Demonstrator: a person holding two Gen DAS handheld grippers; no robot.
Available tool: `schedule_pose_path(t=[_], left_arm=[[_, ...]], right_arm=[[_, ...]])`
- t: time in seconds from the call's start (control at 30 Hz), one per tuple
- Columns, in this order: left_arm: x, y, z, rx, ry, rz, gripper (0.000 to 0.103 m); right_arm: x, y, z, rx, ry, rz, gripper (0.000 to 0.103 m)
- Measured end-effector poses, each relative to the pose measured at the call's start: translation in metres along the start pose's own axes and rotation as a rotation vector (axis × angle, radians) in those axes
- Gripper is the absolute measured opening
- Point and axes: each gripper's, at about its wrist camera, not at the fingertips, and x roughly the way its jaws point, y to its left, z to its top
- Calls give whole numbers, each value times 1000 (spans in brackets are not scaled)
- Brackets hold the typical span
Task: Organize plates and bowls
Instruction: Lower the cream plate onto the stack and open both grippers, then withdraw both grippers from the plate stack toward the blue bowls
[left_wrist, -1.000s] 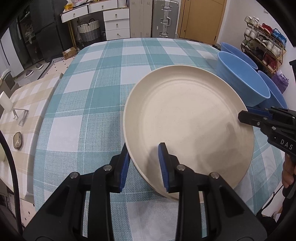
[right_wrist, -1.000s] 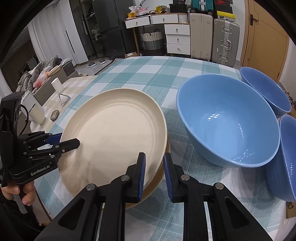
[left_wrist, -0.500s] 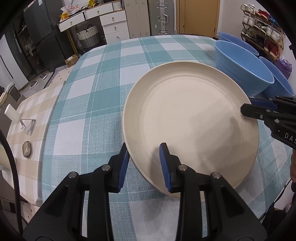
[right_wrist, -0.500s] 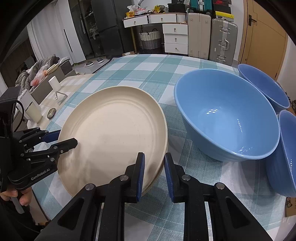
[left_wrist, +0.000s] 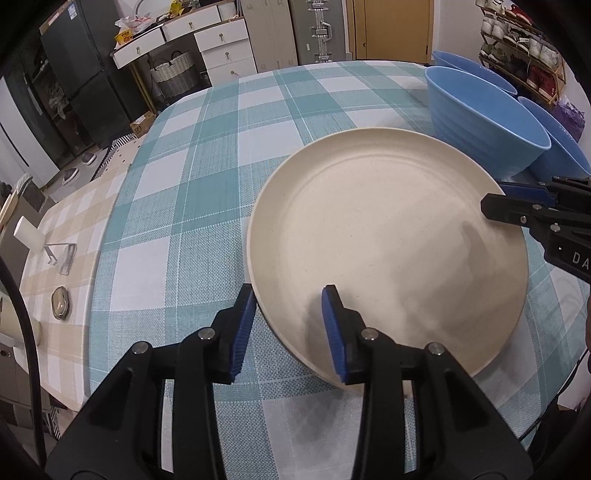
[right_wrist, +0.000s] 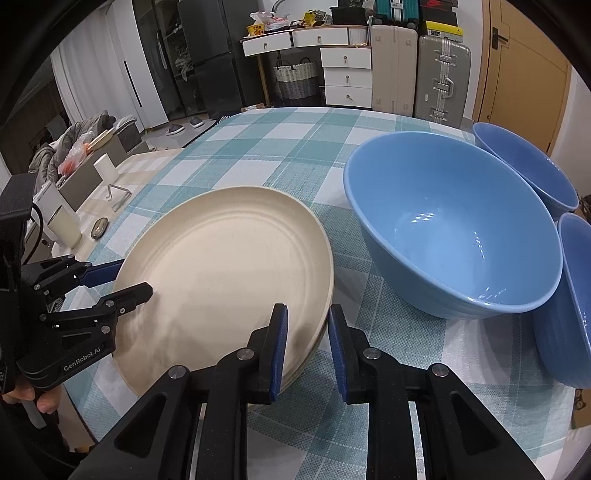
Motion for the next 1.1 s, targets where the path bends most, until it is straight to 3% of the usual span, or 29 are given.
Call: schedule_pose_path(t=[0.23, 0.4, 0.5, 0.57, 0.6, 0.77, 0.9, 1.1], left_arm=[[3, 4, -1, -16, 17, -35, 43], [4, 12, -1, -54, 33, -72, 53], [0, 17, 0, -80, 19, -83, 65], [-3, 21, 0, -95, 9, -102, 72], [-5, 23, 1, -103, 1, -117, 79], [-13, 27, 3, -123, -16, -171, 86], [-20, 27, 3, -130, -41, -182, 102], [-38, 26, 8, -149, -91, -234, 102]], right_arm=[[0, 4, -2, -34, -12, -22, 24], [2, 9, -5, -59, -6, 0, 40], [-1, 10, -5, -60, -14, -13, 57], [-4, 10, -4, -62, -21, -16, 77], [-6, 10, -4, -60, -29, -10, 80], [-15, 10, -1, -52, -42, -17, 92], [-26, 9, -1, -40, -65, -4, 99], [-47, 5, -2, -27, -104, 3, 102]])
